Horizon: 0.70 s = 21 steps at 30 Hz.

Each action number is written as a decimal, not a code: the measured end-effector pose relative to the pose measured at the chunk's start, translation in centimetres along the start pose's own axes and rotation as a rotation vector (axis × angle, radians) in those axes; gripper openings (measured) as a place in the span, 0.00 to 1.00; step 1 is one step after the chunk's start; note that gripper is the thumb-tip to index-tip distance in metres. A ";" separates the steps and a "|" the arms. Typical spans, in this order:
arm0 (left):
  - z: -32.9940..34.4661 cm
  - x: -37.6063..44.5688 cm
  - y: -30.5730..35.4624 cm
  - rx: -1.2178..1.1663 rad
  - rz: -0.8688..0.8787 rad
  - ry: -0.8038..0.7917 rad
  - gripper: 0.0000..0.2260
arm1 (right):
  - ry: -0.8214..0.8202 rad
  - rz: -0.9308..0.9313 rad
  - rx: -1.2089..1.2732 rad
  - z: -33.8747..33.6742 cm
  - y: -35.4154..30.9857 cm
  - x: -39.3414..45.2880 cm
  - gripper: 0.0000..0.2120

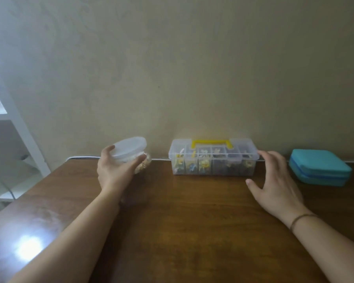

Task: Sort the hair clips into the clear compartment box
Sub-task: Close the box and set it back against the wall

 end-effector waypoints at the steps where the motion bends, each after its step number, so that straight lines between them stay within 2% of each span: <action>1: -0.1 -0.2 1.0 -0.064 0.045 0.023 0.42 | 0.004 -0.004 0.005 0.0 0.0 0.0 0.38; 5: 1.8 -0.5 7.2 -0.262 0.189 -0.027 0.43 | 0.033 -0.004 0.005 -0.2 -0.1 0.0 0.36; 9: 5.8 -2.0 11.2 -0.262 0.237 -0.179 0.45 | 0.375 -0.002 0.022 -3.0 0.5 0.0 0.26; 12: 7.9 -3.2 11.7 -0.208 0.262 -0.246 0.45 | 0.515 0.208 -0.035 -5.1 3.4 0.7 0.27; 14: 8.7 -3.7 11.4 -0.178 0.256 -0.271 0.47 | 0.440 0.401 -0.087 -5.7 6.2 1.3 0.34; 17: 9.2 -4.4 11.0 -0.136 0.253 -0.315 0.51 | 0.185 0.603 -0.106 -5.4 9.9 1.5 0.43; 19: 9.2 -4.6 11.1 -0.134 0.239 -0.346 0.54 | 0.081 0.653 -0.063 -4.8 11.3 1.7 0.45; 21: 8.7 -5.0 10.8 -0.159 0.229 -0.372 0.57 | 0.058 0.657 -0.039 -4.4 11.9 2.0 0.44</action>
Point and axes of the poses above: each hand's wrist, its own x-axis towards the middle knuckle, its own z-axis out of the palm, y = z × x, the point moved 4 cm from there along x, towards the middle knuckle, and after that the axes turned 6 degrees about z, right-handed, at the moved point
